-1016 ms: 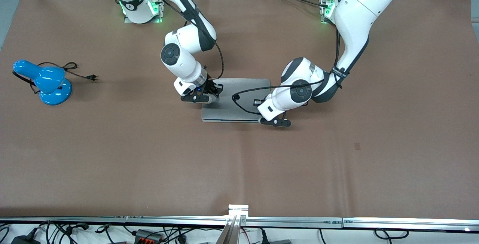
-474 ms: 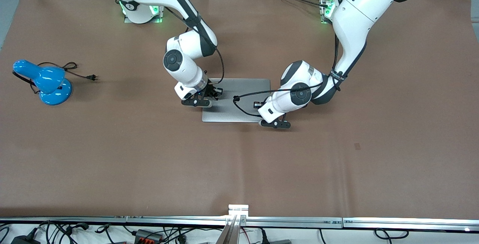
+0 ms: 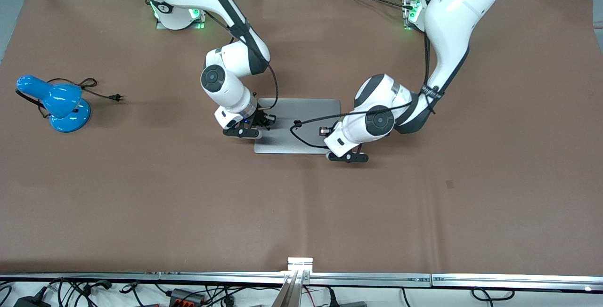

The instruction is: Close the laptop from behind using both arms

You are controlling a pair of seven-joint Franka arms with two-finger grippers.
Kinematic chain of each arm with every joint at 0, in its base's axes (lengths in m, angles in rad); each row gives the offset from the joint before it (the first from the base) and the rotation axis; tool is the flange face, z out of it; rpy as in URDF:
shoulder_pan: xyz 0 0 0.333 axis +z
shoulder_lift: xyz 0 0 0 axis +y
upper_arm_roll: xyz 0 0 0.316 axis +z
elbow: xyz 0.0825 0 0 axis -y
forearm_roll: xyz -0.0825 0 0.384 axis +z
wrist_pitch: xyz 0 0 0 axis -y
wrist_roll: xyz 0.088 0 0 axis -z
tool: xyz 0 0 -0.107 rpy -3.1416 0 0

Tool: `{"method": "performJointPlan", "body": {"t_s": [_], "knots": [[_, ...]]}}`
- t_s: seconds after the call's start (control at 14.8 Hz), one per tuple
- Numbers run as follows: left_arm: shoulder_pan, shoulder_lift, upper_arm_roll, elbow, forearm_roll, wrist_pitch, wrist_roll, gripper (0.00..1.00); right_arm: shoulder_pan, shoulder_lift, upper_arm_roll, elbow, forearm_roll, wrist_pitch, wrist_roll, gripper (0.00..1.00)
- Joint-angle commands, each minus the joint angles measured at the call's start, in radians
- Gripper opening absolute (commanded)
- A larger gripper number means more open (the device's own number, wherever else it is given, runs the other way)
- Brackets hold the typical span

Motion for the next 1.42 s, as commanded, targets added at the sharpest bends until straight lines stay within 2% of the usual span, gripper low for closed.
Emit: {"method": "performJointPlan", "body": {"t_s": [0.0,0.14,0.27,0.41,0.54,0.68,0.81,1.02,1.08,1.15,1.22,1.29,1.35], "knots": [[0.015,-0.129,0.005,-0.01,0.035,-0.156,-0.039,0.0,0.007,-0.084,-0.078,0.023,-0.072,-0.128,-0.011,0.0],[0.061,-0.187,0.002,-0.01,0.032,-0.248,-0.043,0.0,0.001,-0.133,-0.145,0.122,-0.213,-0.355,-0.009,0.0],[0.081,-0.255,0.009,-0.016,0.032,-0.307,-0.028,0.0,-0.005,-0.146,-0.203,0.265,-0.291,-0.591,-0.015,0.0],[0.124,-0.301,0.003,-0.008,0.035,-0.395,-0.019,0.0,-0.008,-0.146,-0.245,0.377,-0.315,-0.779,-0.04,0.0],[0.182,-0.379,0.003,-0.016,0.03,-0.461,0.022,0.02,-0.008,-0.146,-0.282,0.437,-0.315,-0.856,-0.112,0.0],[0.219,-0.451,0.028,-0.02,0.029,-0.561,0.117,0.11,-0.007,-0.153,-0.337,0.483,-0.313,-0.897,-0.19,0.0],[0.239,-0.51,0.092,-0.01,0.027,-0.665,0.188,0.22,-0.011,-0.155,-0.394,0.549,-0.31,-0.988,-0.253,0.0],[0.241,-0.573,0.193,-0.013,0.027,-0.739,0.265,0.37,-0.025,-0.155,-0.45,0.623,-0.309,-1.106,-0.291,0.0],[0.241,-0.591,0.21,-0.019,0.033,-0.742,0.297,0.53,-0.025,-0.155,-0.464,0.64,-0.305,-1.132,-0.291,0.02],[0.242,-0.596,0.232,-0.017,0.035,-0.738,0.317,0.85,-0.025,-0.156,-0.477,0.656,-0.304,-1.152,-0.296,0.07],[0.242,-0.6,0.249,-0.013,0.035,-0.738,0.336,1.0,-0.025,-0.156,-0.486,0.67,-0.301,-1.155,-0.301,0.15],[0.242,-0.611,0.25,-0.011,0.036,-0.733,0.345,1.0,-0.025,-0.155,-0.49,0.689,-0.304,-1.152,-0.301,0.47],[0.244,-0.614,0.256,-0.01,0.047,-0.729,0.348,1.0,-0.022,-0.155,-0.498,0.701,-0.302,-1.157,-0.295,0.99]]}}
